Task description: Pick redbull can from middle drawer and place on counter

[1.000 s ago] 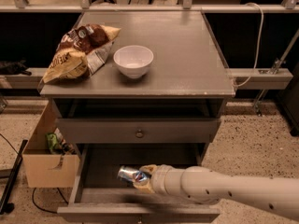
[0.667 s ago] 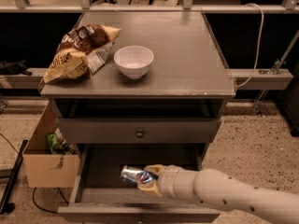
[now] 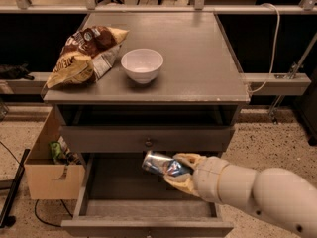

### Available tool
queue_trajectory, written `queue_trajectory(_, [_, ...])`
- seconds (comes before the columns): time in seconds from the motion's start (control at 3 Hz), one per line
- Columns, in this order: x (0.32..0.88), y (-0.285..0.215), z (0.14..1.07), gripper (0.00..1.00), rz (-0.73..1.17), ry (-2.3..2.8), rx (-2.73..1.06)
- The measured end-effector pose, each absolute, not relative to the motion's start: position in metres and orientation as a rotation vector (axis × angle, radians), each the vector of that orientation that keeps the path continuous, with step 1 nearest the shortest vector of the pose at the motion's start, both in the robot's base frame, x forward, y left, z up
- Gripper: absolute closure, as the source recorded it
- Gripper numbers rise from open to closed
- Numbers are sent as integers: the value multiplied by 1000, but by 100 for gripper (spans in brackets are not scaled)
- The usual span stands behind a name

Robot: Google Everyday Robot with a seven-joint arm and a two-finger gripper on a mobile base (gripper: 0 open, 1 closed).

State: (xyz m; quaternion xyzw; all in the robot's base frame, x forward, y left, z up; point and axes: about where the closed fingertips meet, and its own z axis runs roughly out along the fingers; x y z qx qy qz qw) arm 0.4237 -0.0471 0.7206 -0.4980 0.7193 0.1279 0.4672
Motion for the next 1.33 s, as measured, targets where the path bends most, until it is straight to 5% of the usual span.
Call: queue_trajectory(1.33, [445,-67,785,100,210,1689,-1220])
